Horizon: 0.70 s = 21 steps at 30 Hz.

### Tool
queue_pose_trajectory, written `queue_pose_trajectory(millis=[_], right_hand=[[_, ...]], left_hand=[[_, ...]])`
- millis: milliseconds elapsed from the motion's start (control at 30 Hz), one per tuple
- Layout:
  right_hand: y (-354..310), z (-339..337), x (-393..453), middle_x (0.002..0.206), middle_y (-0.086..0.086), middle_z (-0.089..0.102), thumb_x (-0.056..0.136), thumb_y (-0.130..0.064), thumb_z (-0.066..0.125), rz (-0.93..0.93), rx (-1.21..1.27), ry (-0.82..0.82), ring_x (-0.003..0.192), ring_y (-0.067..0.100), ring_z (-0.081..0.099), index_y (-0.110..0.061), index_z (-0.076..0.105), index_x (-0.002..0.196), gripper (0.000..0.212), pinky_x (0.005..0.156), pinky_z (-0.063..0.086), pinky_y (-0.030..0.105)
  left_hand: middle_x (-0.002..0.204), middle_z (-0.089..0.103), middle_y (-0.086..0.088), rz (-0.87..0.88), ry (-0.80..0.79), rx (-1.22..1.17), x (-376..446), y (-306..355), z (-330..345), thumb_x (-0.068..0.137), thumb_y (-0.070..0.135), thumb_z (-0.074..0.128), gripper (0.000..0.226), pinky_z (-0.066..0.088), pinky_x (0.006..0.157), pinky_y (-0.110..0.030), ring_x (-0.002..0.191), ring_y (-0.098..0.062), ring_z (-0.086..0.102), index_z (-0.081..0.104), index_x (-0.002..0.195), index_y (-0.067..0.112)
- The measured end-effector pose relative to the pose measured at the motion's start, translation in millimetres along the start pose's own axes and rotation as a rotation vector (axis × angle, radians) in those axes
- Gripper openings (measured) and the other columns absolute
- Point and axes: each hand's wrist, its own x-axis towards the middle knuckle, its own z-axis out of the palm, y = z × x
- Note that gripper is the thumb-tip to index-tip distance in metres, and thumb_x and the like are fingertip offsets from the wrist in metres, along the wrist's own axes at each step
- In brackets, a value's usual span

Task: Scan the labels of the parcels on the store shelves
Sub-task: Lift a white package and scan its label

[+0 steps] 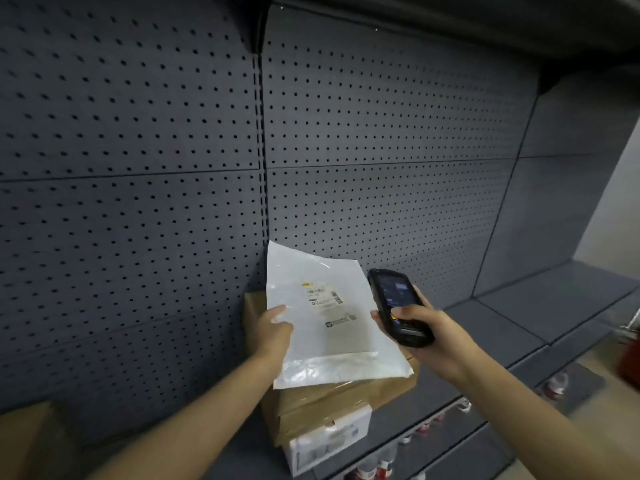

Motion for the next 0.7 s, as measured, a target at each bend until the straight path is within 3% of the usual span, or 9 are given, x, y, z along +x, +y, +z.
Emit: queue_pose_trajectory(millis=[67, 200, 367, 567, 700], right_hand=[[4.8, -10.4, 7.5, 0.143, 0.024, 0.049, 0.077, 0.012, 0.057, 0.031, 0.037, -0.001, 0.111, 0.039, 0.06, -0.007, 0.051, 0.137, 0.063, 0.089, 0.056, 0.041], [20.1, -21.5, 16.1, 0.128, 0.022, 0.057, 0.069, 0.018, 0.061, 0.088, 0.107, 0.013, 0.11, 0.039, 0.056, -0.004, 0.051, 0.135, 0.071, 0.078, 0.06, 0.038], [33.6, -27.5, 21.2, 0.121, 0.022, 0.061, 0.064, 0.015, 0.064, 0.145, 0.058, 0.038, 0.096, 0.035, 0.066, -0.004, 0.049, 0.137, 0.077, 0.088, 0.057, 0.042], [36.6, -17.1, 26.9, 0.115, 0.018, 0.065, 0.069, 0.011, 0.062, 0.148, -0.004, -0.009, 0.084, 0.03, 0.072, -0.009, 0.051, 0.136, 0.071, 0.07, 0.06, 0.032], [50.4, 3.0, 30.4, 0.114, 0.02, 0.068, 0.068, 0.013, 0.063, 0.144, -0.077, -0.088, 0.091, 0.034, 0.071, -0.01, 0.052, 0.134, 0.071, 0.079, 0.061, 0.037]], left_hand=[[0.129, 0.054, -0.009, 0.0, 0.052, 0.059, -3.1, -7.0, 3.7, 0.089, -0.003, 0.052, 0.048, 0.048, 0.072, -0.026, 0.087, -0.02, 0.058, 0.055, 0.134, 0.014], [0.136, 0.049, -0.01, -0.03, 0.172, 0.115, -4.1, -17.2, 3.6, 0.089, -0.003, 0.05, 0.044, 0.049, 0.08, -0.029, 0.109, -0.028, 0.059, 0.057, 0.131, 0.01], [0.139, 0.037, -0.012, -0.068, 0.264, 0.182, -13.3, -27.5, 0.3, 0.09, -0.003, 0.049, 0.043, 0.05, 0.1, -0.042, 0.119, -0.033, 0.053, 0.056, 0.131, 0.007], [0.14, 0.033, -0.013, -0.084, 0.314, 0.195, -25.3, -28.6, -10.8, 0.092, 0.002, 0.053, 0.041, 0.043, 0.101, -0.035, 0.126, -0.032, 0.044, 0.053, 0.133, 0.009], [0.13, 0.038, -0.007, 0.006, 0.289, 0.209, -27.7, -33.6, -37.2, 0.091, 0.004, 0.054, 0.034, 0.047, 0.096, -0.032, 0.111, -0.024, 0.05, 0.059, 0.123, 0.014]])
